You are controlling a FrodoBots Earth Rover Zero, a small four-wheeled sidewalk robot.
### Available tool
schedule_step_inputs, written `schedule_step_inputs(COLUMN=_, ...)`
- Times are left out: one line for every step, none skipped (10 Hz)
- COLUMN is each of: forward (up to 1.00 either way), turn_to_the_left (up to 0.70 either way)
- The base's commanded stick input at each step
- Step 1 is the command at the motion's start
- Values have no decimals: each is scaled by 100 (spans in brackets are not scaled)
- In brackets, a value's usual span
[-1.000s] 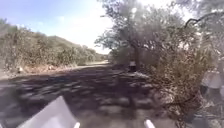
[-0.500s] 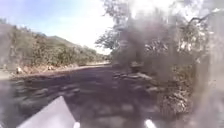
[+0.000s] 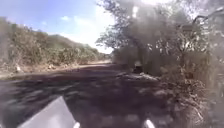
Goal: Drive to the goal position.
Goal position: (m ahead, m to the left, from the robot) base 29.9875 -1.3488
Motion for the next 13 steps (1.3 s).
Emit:
schedule_step_inputs(forward=50, turn_to_the_left=0)
schedule_step_inputs(forward=50, turn_to_the_left=0)
schedule_step_inputs(forward=50, turn_to_the_left=0)
schedule_step_inputs(forward=50, turn_to_the_left=0)
schedule_step_inputs(forward=50, turn_to_the_left=0)
schedule_step_inputs(forward=50, turn_to_the_left=0)
schedule_step_inputs(forward=50, turn_to_the_left=0)
schedule_step_inputs(forward=50, turn_to_the_left=0)
schedule_step_inputs(forward=50, turn_to_the_left=0)
schedule_step_inputs(forward=50, turn_to_the_left=0)
schedule_step_inputs(forward=50, turn_to_the_left=0)
schedule_step_inputs(forward=50, turn_to_the_left=0)
schedule_step_inputs(forward=50, turn_to_the_left=0)
